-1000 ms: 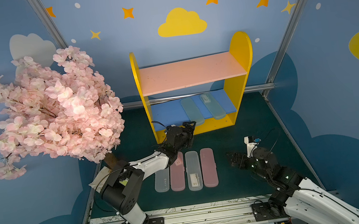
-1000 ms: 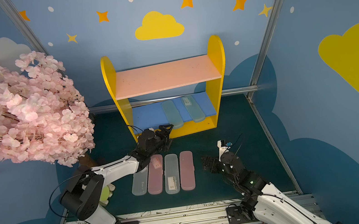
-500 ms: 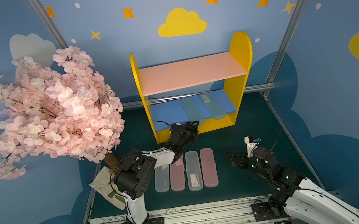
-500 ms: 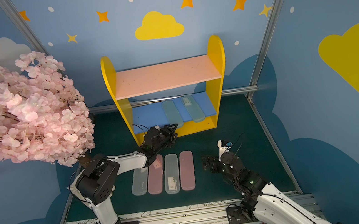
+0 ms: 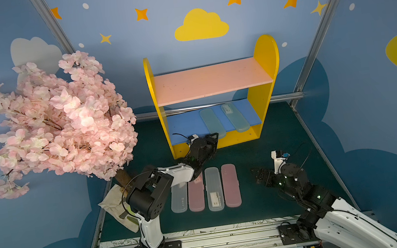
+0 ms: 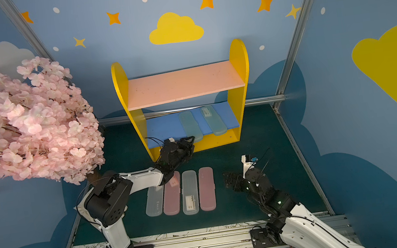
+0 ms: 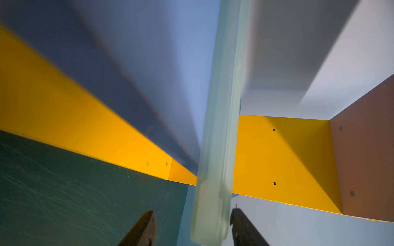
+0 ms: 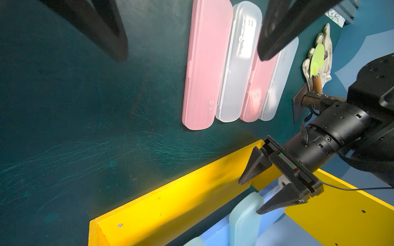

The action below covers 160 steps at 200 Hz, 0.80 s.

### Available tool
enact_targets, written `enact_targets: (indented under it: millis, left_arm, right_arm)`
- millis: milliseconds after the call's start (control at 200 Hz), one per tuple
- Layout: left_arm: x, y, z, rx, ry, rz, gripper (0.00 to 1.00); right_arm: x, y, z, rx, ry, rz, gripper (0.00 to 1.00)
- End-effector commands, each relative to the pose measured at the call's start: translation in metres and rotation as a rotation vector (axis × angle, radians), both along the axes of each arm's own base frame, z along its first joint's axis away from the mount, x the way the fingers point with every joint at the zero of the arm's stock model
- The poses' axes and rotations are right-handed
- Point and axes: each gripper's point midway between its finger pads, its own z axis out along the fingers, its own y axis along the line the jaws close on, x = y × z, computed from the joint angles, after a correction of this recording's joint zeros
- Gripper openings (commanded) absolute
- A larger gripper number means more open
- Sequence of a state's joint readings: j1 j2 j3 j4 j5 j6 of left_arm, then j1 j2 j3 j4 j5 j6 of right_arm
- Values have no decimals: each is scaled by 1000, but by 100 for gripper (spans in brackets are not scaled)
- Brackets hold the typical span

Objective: Remove the pencil cases from the shelf
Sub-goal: Pick up the pencil case from the shelf.

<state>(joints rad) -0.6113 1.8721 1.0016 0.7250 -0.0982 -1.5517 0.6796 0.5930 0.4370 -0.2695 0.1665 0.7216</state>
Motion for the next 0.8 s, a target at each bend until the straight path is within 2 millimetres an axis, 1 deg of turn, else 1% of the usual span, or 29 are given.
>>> enact_targets:
  millis: [0, 45, 115, 230, 320, 491, 606, 796]
  left_arm:
    - [14, 6, 20, 15, -66, 50, 58]
    - [15, 5, 20, 16, -63, 49, 57]
    - [16, 3, 19, 11, -62, 44, 52]
    - [16, -2, 18, 7, -55, 30, 49]
    - [15, -3, 14, 7, -47, 26, 48]
    - [14, -3, 8, 5, -33, 24, 43]
    - [14, -5, 7, -2, -31, 20, 34]
    - [12, -8, 17, -19, -54, 1, 20]
  right_arm:
    - [-2, -3, -4, -7, 6, -4, 99]
    - [-2, -3, -4, -7, 5, -3, 99]
    - [-1, -3, -3, -8, 2, -2, 99]
    - [-2, -4, -2, -12, 0, -1, 99]
    - [-2, -5, 0, -8, -3, -4, 99]
    - [-2, -6, 3, -3, -10, -8, 99]
    - [-3, -8, 5, -6, -15, -10, 99]
    - [-4, -8, 7, -2, -20, -11, 99]
